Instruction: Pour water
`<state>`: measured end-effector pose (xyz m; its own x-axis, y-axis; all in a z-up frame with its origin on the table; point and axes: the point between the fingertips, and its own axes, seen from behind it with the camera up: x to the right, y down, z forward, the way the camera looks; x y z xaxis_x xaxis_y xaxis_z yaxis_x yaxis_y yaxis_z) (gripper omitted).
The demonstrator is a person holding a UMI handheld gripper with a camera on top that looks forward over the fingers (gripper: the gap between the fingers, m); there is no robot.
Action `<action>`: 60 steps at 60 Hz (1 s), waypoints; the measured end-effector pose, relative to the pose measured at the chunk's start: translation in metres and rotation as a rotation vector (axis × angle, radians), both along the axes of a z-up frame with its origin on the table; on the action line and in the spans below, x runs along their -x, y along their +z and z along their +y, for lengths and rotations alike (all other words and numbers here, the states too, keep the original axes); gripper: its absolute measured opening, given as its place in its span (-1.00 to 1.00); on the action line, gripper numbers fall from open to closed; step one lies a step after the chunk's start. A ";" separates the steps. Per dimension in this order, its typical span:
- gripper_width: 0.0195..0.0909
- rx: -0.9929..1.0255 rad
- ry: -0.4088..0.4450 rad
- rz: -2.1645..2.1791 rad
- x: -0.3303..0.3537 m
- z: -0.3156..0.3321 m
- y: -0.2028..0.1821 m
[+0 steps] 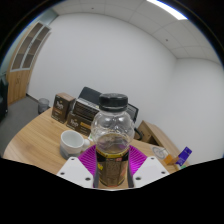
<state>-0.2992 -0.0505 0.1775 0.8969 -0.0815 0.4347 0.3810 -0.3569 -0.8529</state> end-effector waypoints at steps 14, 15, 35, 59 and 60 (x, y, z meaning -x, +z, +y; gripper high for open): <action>-0.46 0.049 -0.030 -0.695 -0.058 0.071 0.054; -0.45 0.056 -0.026 -0.751 -0.058 0.075 0.056; -0.46 0.185 0.182 -1.613 -0.024 0.134 0.029; -0.46 0.185 0.318 -1.630 -0.004 0.133 -0.002; -0.46 0.183 0.317 -1.593 -0.005 0.132 -0.002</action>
<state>-0.2940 0.0820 0.1759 -0.4713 0.1617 0.8670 0.8579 -0.1439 0.4932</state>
